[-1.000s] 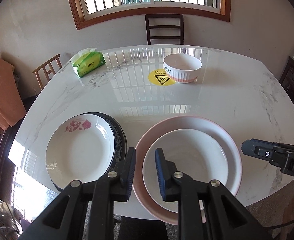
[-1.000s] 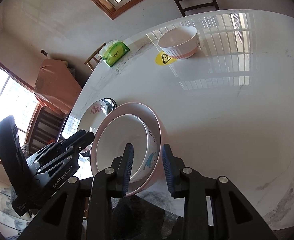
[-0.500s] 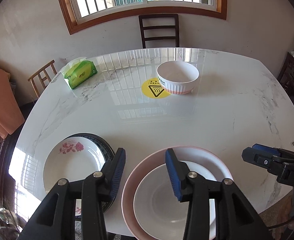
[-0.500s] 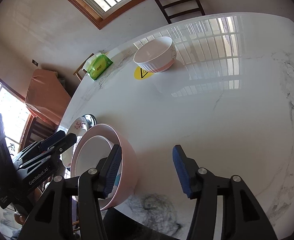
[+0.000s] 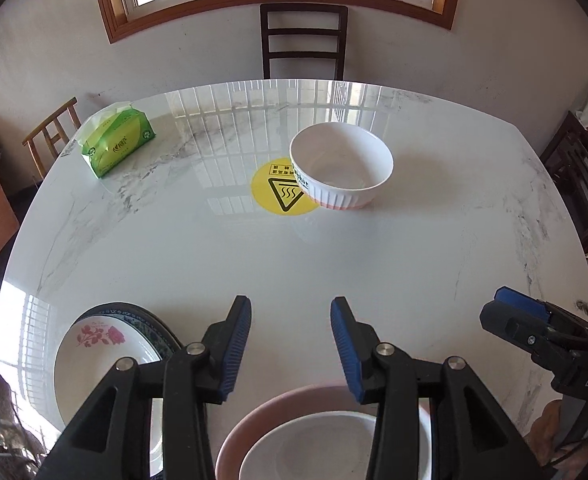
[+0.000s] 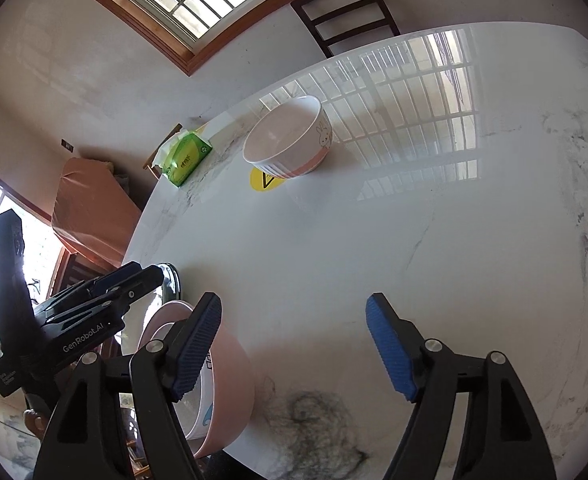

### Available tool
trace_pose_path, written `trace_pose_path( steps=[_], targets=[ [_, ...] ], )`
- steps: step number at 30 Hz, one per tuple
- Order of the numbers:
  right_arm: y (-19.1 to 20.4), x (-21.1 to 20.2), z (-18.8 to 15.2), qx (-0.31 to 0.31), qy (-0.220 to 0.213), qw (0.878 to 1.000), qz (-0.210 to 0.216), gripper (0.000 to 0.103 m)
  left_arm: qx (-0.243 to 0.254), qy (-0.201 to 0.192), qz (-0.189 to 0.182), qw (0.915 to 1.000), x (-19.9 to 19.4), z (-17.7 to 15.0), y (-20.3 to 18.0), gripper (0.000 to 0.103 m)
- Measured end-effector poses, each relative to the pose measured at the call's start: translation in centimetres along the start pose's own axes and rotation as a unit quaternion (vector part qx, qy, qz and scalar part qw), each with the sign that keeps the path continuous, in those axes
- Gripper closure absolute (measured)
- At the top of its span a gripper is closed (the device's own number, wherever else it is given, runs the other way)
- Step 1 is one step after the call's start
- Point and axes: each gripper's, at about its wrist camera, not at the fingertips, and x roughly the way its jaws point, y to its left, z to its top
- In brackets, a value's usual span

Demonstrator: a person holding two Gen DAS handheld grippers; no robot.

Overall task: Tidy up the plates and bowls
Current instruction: 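Move both grippers to the pink-striped Rabbit bowl, then grasp the rim of the Rabbit bowl with both grippers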

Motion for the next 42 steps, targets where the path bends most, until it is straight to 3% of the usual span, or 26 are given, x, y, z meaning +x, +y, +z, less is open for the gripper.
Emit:
trace_pose_path(
  steps=[5, 13, 21, 26, 42],
  targets=[
    [0.1, 1.0, 2.8, -0.002, -0.006, 1.000, -0.001, 0.029, -0.017, 0.018, -0.021, 0.9995, 2.5, 3.9, 0.9, 0.061],
    [0.0, 3.3, 8.3, 0.000, -0.007, 1.000, -0.011, 0.027, -0.098, 0.063, -0.114, 0.9866, 7.5, 8.7, 3.6, 0.061],
    [-0.4, 5.9, 12.0, 0.011, 0.006, 1.000, -0.019, 0.027, -0.125, 0.072, -0.147, 0.9786, 10.3, 11.1, 4.3, 0.061],
    [-0.6, 7.5, 13.4, 0.013, 0.014, 0.999, -0.026, 0.027, -0.113, 0.075, -0.128, 0.9826, 11.4, 12.1, 3.6, 0.061],
    [-1.0, 11.7, 15.4, -0.002, 0.049, 0.997, -0.062, 0.027, -0.114, 0.104, -0.105, 0.9824, 14.9, 12.1, 2.9, 0.061]
  ],
)
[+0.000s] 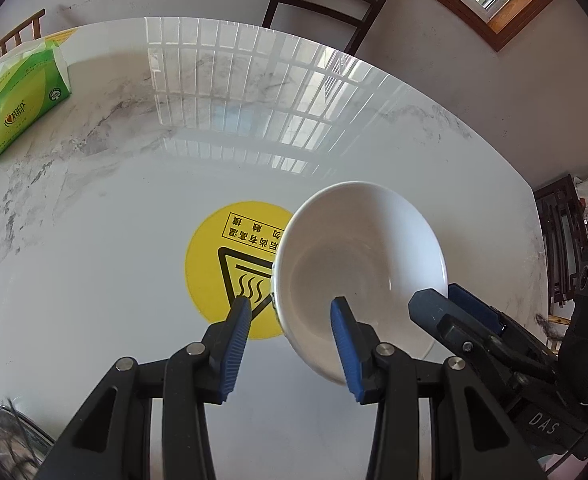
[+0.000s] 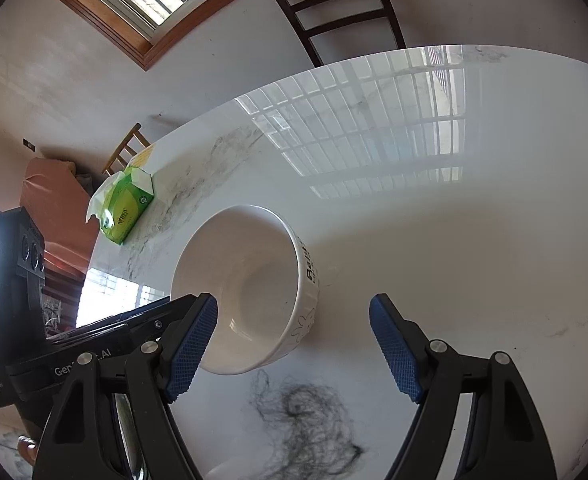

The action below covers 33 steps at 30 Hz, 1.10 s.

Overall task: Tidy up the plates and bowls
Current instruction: 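Grasp the rim of the Rabbit bowl with both grippers, then lift the Rabbit bowl and carry it over the stacked bowls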

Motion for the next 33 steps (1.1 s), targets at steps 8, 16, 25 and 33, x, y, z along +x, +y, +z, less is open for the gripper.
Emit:
trace_pose_path(
  steps=[8, 16, 25, 33],
  targets=[
    [-0.7, 2.6, 0.1, 0.006, 0.029, 1.000, 0.000, 0.081, -0.015, 0.000, 0.009, 0.9998, 0.4, -0.6, 0.8, 0.086],
    [-1.0, 2.0, -0.9, 0.016, 0.030, 0.999, 0.015, 0.082, 0.006, -0.020, 0.027, 0.9994, -1.6, -2.3, -0.2, 0.087],
    [-0.6, -1.1, -3.8, 0.034, 0.024, 0.998, 0.055, 0.082, 0.035, -0.059, 0.051, 0.9963, -5.9, -6.6, -2.2, 0.087],
    [0.8, -5.1, -7.1, 0.028, 0.013, 0.997, 0.076, 0.082, 0.047, -0.095, 0.055, 0.9929, -10.0, -11.7, -3.5, 0.087]
  ],
)
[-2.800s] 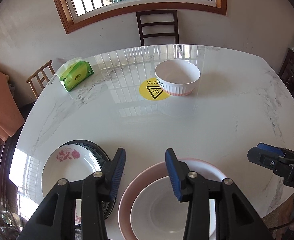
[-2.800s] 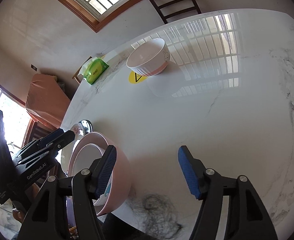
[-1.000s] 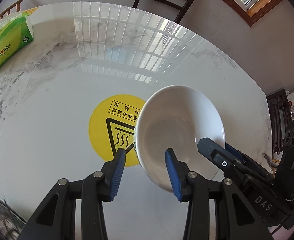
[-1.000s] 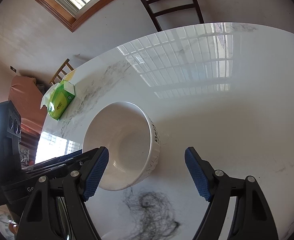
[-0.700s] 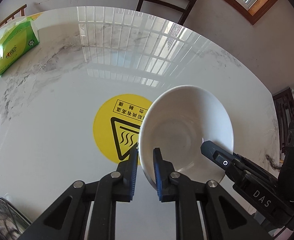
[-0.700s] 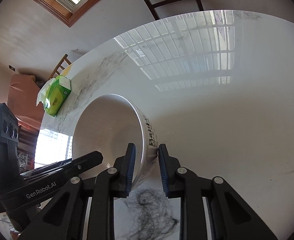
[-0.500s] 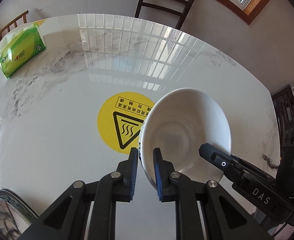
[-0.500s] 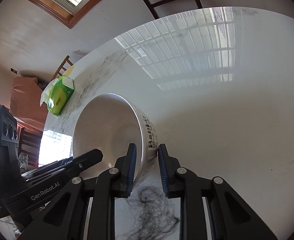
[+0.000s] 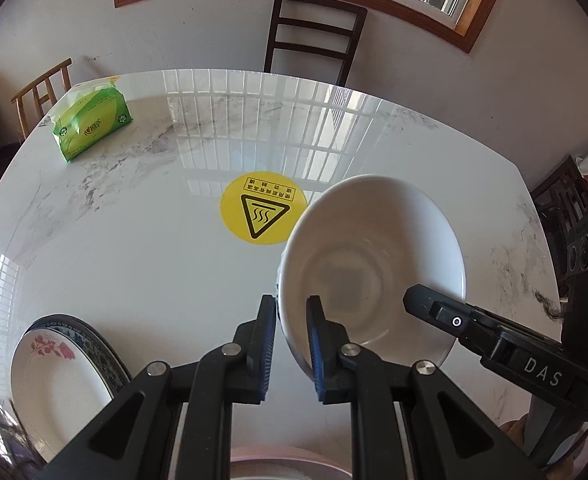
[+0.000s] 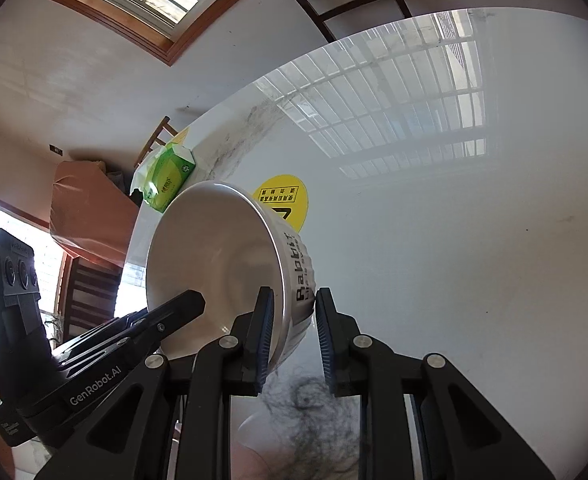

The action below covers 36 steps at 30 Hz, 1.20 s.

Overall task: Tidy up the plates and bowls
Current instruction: 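Lift the Rabbit bowl and carry it over the stacked bowls, then lower the Rabbit bowl into the blue-striped bowl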

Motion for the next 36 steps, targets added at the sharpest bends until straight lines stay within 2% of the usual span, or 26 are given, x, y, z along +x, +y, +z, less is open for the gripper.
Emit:
trace_pose_path(
  steps=[7, 16, 28, 36],
  targets=[
    [2.3, -2.8, -3.6, -0.022, -0.009, 1.000, 0.012, 0.082, 0.004, -0.020, 0.005, 0.9998, -4.3, -4.1, 0.8, 0.087],
    [4.4, -3.9, -8.8, -0.036, 0.008, 0.999, 0.029, 0.081, -0.010, -0.008, 0.000, 0.9999, -7.6, -9.0, 2.9, 0.087],
    [6.9, -5.2, -14.0, -0.061, 0.018, 0.998, 0.023, 0.080, -0.011, 0.012, 0.000, 0.9999, -10.0, -14.3, 4.5, 0.087],
    [7.4, -4.7, -16.1, -0.063, 0.031, 0.997, 0.018, 0.080, -0.019, 0.026, -0.001, 0.9995, -9.5, -16.1, 5.4, 0.086]
  ],
)
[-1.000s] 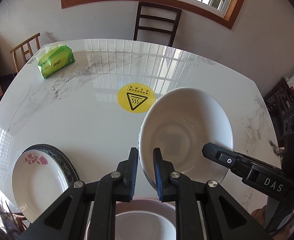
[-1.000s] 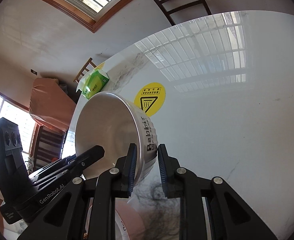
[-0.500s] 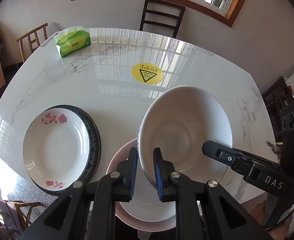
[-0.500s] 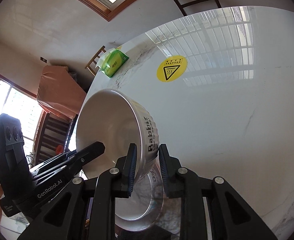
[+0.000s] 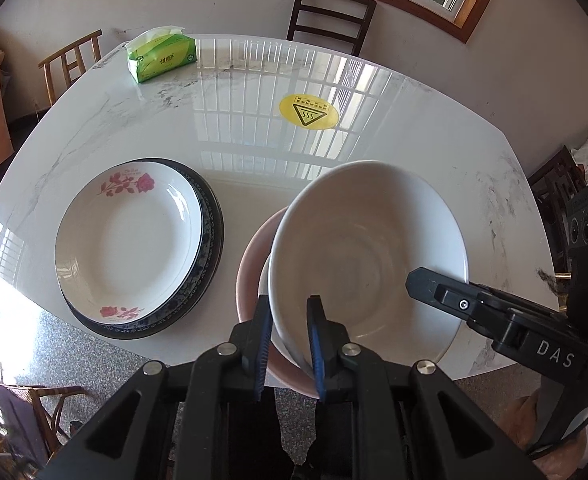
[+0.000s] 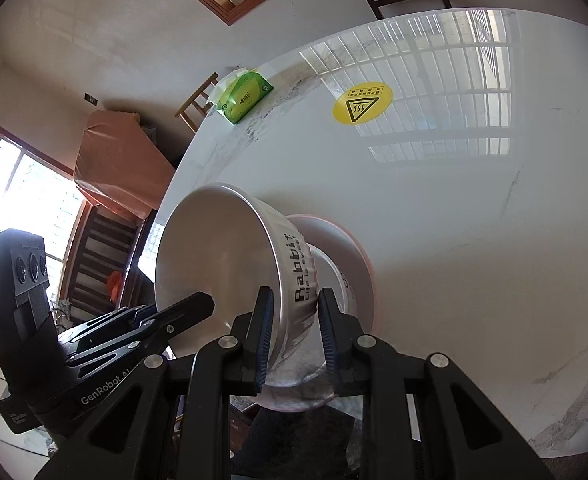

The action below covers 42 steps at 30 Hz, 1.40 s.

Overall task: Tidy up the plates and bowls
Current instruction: 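Lower the Rabbit bowl into the blue-striped bowl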

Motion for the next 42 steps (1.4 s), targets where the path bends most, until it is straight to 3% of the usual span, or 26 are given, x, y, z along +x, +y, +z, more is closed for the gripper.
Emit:
trace_pose_path(
  steps=[32, 42],
  targets=[
    [0.0, 1.7, -1.4, 0.012, 0.014, 1.000, -0.014, 0.079, 0.007, 0.021, 0.002, 0.9997, 1.9, -1.3, 0.2, 0.085],
    [0.1, 1.9, -1.5, 0.007, 0.012, 1.000, -0.015, 0.076, 0.018, 0.009, 0.013, 0.9997, 2.3, -1.5, -0.1, 0.085]
  ],
)
